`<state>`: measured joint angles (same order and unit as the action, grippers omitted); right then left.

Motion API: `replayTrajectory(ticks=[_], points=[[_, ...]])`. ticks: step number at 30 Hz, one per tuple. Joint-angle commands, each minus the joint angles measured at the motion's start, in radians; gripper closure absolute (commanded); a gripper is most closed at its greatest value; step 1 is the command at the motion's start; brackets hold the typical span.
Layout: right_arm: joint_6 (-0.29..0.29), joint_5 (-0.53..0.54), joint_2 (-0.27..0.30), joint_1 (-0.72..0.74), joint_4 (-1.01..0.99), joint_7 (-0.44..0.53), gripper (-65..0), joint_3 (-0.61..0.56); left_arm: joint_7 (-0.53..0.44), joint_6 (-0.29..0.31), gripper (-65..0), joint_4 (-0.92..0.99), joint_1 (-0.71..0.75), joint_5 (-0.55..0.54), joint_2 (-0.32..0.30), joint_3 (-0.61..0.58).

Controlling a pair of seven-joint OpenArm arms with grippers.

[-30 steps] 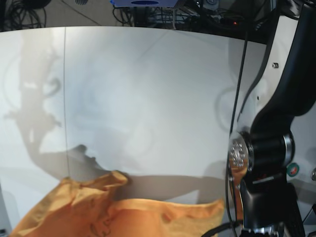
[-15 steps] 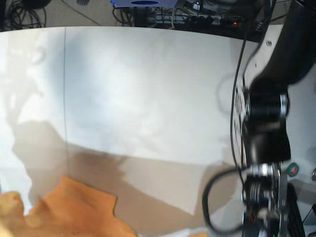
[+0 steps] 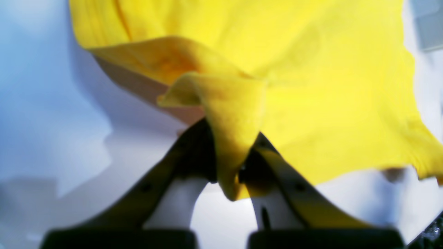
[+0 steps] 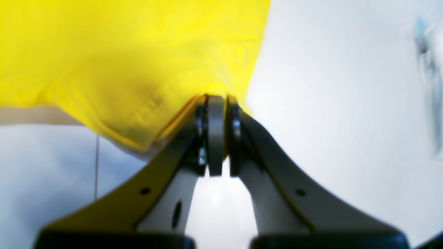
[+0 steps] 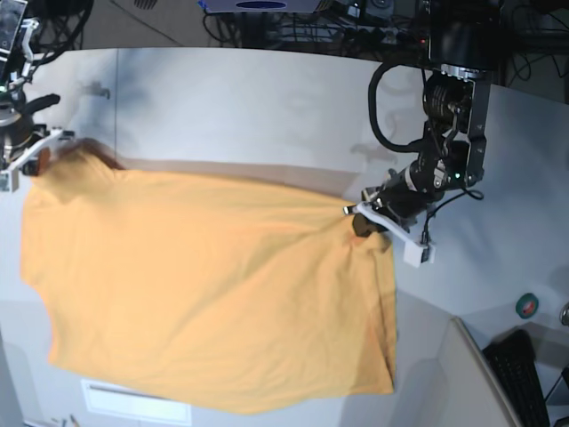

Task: Layout the t-shirt on the table in an organized manner, then fold the t-shirt properly
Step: 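Pull the shirt corners apart with both grippers to smooth it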

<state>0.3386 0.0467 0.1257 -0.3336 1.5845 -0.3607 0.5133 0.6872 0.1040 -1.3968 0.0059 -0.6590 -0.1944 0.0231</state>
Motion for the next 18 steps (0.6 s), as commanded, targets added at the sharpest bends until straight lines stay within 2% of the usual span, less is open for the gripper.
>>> replayTrajectory(ticks=[1, 4, 11, 14, 18], points=[[-0.005, 0.008, 0.007, -0.008, -0.006, 0.032, 0.0, 0.002, -0.021, 0.012, 0.0, -0.002, -0.004, -0.015, -0.009, 0.005], [-0.005, 0.008, -0.004, -0.031, -0.054, 0.061, 0.0, 0.0, -0.021, 0.012, 0.0, 0.009, 0.021, -0.015, -0.037, -0.004], [-0.005, 0.008, -0.011, -0.072, -0.086, 0.056, 0.0, 0.006, -0.021, 0.012, 0.0, 0.01, 0.059, -0.015, -0.037, 0.005], [-0.005, 0.009, -0.045, -0.094, -0.085, 0.056, 0.0, 0.009, -0.021, 0.012, 0.0, 0.009, 0.078, -0.015, -0.04, 0.007], [-0.005, 0.009, -0.057, -0.114, -0.089, 0.056, 0.0, 0.009, -0.021, 0.012, 0.0, 0.009, 0.095, -0.015, -0.058, 0.007]])
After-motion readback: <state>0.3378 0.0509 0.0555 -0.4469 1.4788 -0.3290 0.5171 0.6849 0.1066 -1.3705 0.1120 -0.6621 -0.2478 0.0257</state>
